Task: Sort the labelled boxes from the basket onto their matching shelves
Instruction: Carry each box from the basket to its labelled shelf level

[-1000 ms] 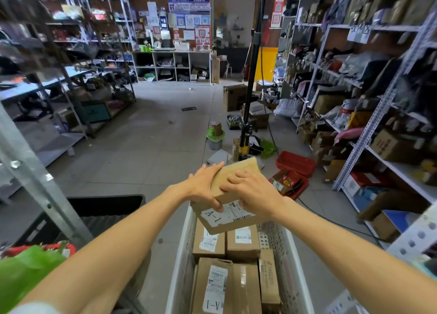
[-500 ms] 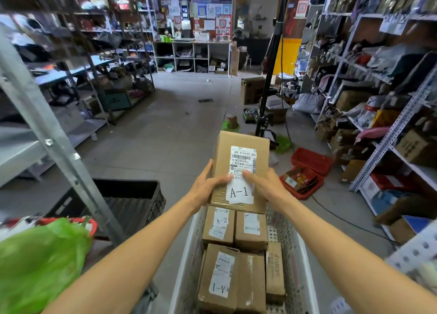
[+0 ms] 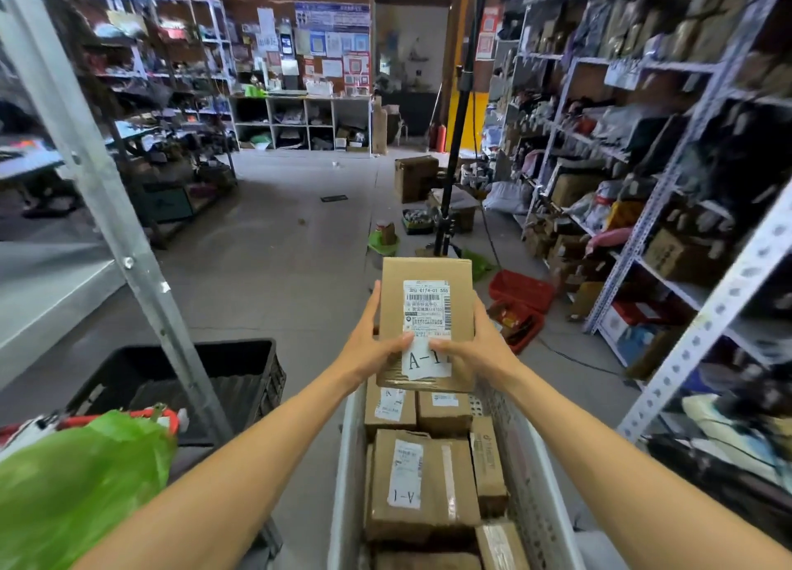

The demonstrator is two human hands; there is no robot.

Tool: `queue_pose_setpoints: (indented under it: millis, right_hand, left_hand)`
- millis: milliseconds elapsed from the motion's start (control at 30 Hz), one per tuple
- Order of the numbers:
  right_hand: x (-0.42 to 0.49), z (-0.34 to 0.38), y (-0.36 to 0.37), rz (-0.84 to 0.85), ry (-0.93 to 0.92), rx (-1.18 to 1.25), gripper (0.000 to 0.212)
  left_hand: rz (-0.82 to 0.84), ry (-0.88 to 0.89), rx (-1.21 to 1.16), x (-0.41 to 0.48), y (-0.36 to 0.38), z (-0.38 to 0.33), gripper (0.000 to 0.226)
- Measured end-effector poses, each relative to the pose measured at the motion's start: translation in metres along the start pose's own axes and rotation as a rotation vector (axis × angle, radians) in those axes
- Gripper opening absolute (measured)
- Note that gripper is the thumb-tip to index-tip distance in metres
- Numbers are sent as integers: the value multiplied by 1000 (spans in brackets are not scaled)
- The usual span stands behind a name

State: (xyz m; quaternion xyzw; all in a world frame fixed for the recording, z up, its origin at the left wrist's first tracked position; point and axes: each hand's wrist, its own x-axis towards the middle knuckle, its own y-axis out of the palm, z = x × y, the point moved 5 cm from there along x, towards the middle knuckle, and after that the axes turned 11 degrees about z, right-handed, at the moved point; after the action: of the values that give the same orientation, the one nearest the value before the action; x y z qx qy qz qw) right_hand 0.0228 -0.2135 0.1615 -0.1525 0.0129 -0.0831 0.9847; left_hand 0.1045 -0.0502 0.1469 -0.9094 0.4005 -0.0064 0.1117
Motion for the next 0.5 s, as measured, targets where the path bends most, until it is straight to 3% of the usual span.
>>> queue_pose_setpoints:
  millis: [267, 500]
  right_hand:
    - [-124, -5, 26, -157, 96, 31, 80]
    - [-218, -2, 21, -253, 194, -7, 99]
  left_hand:
    - [174, -48, -18, -68, 47, 18, 111]
    - [258, -39, 6, -128, 99, 0, 107]
